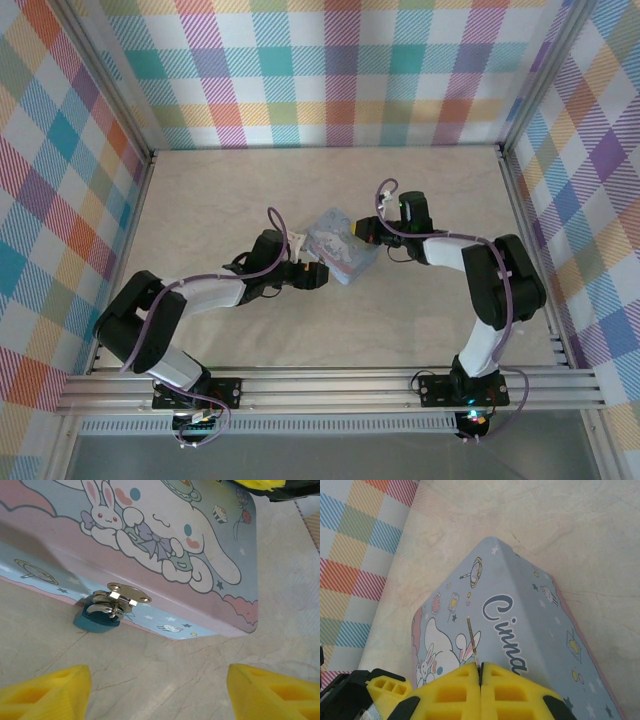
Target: Unlock a padlock with a key
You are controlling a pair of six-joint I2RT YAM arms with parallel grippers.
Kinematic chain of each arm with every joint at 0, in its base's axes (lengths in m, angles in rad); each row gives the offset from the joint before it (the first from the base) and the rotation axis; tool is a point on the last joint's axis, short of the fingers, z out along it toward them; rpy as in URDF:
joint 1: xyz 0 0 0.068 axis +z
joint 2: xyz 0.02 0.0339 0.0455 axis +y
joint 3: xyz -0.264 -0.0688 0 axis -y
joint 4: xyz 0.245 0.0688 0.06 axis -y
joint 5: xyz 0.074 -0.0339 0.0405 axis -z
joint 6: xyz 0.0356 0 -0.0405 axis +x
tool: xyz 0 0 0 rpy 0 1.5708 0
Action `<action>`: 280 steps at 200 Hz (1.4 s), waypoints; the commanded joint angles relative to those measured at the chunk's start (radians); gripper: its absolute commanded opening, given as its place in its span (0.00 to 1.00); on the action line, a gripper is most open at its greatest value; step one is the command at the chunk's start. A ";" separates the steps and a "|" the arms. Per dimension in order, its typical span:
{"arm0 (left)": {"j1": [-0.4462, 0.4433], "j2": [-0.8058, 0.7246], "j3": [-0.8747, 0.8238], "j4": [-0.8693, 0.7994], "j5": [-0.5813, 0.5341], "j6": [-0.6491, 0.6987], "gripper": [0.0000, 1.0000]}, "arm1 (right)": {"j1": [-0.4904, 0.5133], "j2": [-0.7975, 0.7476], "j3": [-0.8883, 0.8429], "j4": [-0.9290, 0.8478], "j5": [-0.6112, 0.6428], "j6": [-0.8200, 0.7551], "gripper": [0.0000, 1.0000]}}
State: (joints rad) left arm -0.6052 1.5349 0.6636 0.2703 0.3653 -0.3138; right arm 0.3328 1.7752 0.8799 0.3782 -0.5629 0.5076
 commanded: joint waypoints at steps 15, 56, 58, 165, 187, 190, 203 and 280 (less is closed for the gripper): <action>0.017 0.039 0.007 0.030 -0.008 0.067 0.67 | -0.003 0.079 -0.015 -0.162 0.062 -0.049 0.00; 0.027 0.087 0.016 0.056 -0.045 0.135 0.65 | -0.004 0.081 -0.009 -0.164 0.056 -0.056 0.00; 0.028 0.090 0.018 0.056 -0.047 0.139 0.65 | -0.004 0.082 -0.010 -0.164 0.055 -0.057 0.00; 0.032 0.196 0.099 0.066 -0.028 0.256 0.51 | -0.003 0.079 -0.001 -0.187 0.058 -0.066 0.00; 0.032 0.210 0.109 0.062 -0.038 0.278 0.45 | -0.003 0.078 -0.004 -0.188 0.058 -0.067 0.00; 0.032 0.213 0.110 0.063 -0.040 0.280 0.45 | -0.004 0.076 -0.004 -0.188 0.058 -0.067 0.00; 0.033 0.223 0.118 0.062 -0.049 0.289 0.45 | -0.004 0.076 -0.004 -0.190 0.059 -0.069 0.00; 0.035 0.266 0.152 0.064 -0.069 0.319 0.49 | -0.004 0.079 -0.004 -0.185 0.052 -0.066 0.00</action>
State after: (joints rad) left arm -0.5835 1.7790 0.7837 0.3176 0.2996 -0.0246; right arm 0.3328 1.7889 0.9092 0.3462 -0.5705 0.4690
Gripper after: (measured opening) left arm 0.485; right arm 0.051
